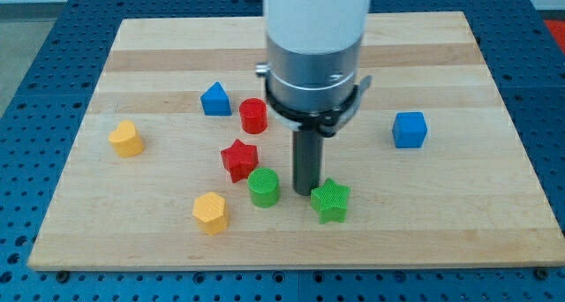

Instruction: Separate the green circle from the yellow hexagon

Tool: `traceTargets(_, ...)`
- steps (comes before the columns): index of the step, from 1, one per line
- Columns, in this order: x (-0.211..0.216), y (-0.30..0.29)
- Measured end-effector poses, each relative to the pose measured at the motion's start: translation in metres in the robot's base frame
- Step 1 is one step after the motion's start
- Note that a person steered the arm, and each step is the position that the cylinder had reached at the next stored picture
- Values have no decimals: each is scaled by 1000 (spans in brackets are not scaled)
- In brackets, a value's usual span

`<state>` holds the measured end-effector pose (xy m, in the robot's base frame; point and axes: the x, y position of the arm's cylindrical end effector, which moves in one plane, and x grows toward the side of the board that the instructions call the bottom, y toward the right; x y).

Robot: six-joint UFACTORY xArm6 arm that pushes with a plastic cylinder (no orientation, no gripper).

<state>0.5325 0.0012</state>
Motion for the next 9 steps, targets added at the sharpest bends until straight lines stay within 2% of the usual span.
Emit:
traceTargets(2,0,-91)
traceTargets(4,8,-88)
traceTargets(6,45,-106)
traceTargets(7,32,-141)
traceTargets(8,-3,-143)
traceTargets(9,-8,-143)
